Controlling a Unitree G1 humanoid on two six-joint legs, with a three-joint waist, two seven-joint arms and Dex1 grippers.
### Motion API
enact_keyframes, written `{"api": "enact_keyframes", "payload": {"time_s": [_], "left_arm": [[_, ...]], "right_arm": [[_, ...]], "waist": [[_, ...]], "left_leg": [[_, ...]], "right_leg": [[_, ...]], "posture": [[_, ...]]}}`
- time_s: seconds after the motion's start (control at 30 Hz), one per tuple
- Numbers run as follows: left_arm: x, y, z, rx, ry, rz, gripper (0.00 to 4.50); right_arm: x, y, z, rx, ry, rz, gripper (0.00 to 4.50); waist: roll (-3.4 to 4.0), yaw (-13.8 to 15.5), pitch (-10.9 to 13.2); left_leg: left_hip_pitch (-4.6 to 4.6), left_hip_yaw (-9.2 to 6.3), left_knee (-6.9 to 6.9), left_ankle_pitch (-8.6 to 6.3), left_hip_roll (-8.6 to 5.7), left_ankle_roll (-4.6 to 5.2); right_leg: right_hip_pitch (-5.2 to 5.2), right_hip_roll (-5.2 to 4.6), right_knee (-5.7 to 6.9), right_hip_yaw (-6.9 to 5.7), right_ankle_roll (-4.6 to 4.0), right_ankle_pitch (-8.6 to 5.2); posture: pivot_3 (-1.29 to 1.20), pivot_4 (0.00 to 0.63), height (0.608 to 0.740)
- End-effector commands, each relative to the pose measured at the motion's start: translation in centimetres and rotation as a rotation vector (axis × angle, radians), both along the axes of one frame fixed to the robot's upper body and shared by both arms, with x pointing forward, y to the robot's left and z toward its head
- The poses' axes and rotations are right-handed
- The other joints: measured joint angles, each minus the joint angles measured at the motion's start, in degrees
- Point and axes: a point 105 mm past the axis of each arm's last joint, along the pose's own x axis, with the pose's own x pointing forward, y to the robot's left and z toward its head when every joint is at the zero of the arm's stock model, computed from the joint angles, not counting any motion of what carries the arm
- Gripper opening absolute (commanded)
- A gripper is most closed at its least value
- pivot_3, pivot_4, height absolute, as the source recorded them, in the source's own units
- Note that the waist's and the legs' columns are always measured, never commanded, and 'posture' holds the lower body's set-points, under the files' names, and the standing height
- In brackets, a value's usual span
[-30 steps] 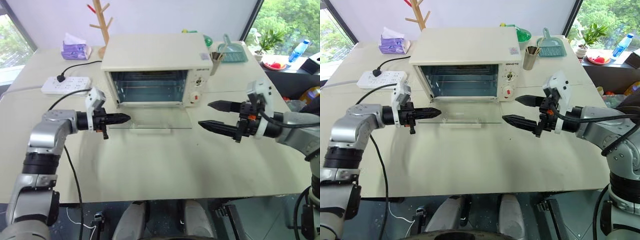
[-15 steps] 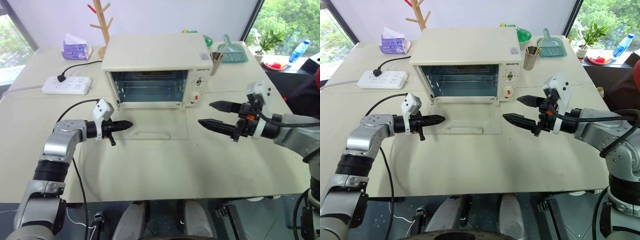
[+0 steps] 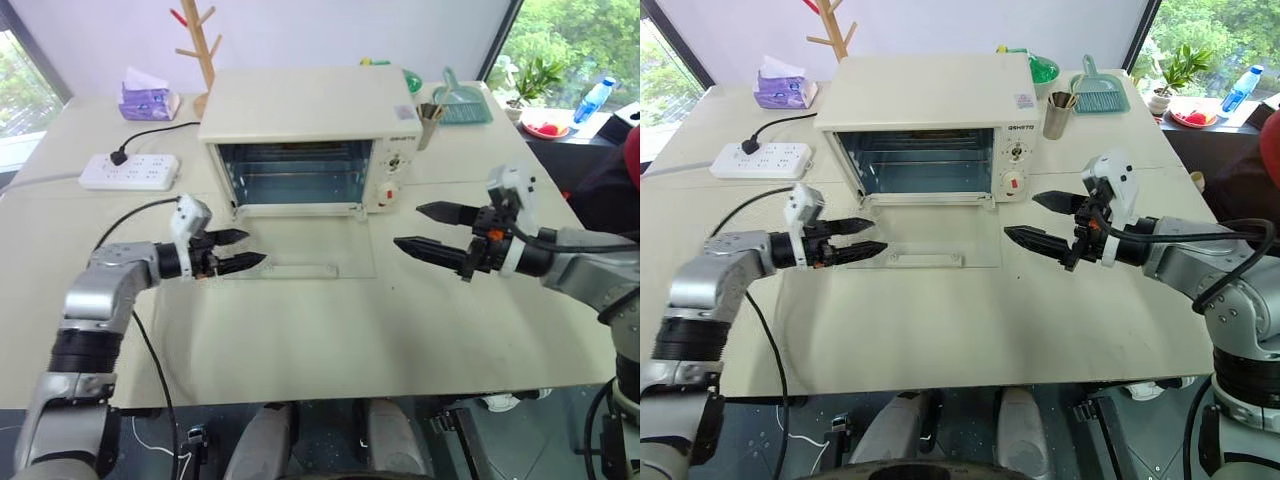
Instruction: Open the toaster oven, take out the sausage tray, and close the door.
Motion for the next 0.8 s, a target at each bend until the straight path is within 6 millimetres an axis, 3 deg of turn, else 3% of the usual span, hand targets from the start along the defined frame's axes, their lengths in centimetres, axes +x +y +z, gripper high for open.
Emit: {"api": "enact_keyframes", "payload": {"time_s": [0.03, 0.23, 0.47, 0.8], "left_arm": [[-1.6, 0.8, 4.0, -0.051, -0.066, -0.006, 4.47], [-2.5, 2.7, 7.1, -0.04, -0.125, 0.067, 4.47], [-2.2, 2.8, 7.3, -0.027, -0.146, 0.087, 4.47], [-1.1, 1.7, 7.5, -0.008, -0.174, 0.055, 4.47]], "right_arm": [[0.1, 0.4, 0.8, 0.0, -0.054, 0.008, 4.5], [1.3, 1.2, 0.1, -0.049, -0.101, -0.001, 4.5], [3.8, 3.7, -0.7, -0.168, -0.245, 0.002, 4.5], [9.2, 9.4, -0.8, -0.356, -0.51, -0.045, 4.5]], "waist": [[0.0, 0.0, 0.0], [0.01, 0.1, 0.0], [0.01, 0.0, 0.0], [0.01, -0.2, 0.0]], "left_leg": [[0.0, 0.0, 0.0, 0.0, -0.01, 0.0], [0.01, 0.01, 0.0, 0.0, -0.01, 0.0], [0.01, 0.02, -0.03, 0.0, -0.01, -0.01], [0.01, 0.02, -0.09, 0.05, -0.02, -0.1]], "right_leg": [[0.0, -0.01, 0.0, 0.0, 0.0, 0.0], [0.01, 0.0, -0.02, 0.0, 0.0, -0.01], [0.0, 0.0, -0.05, 0.0, 0.0, 0.0], [-0.06, 0.02, -0.03, 0.02, -0.01, 0.0]], "posture": [[0.0, 0.15, 0.74], [0.0, 0.15, 0.74], [0.0, 0.15, 0.74], [0.0, 0.15, 0.74]]}}
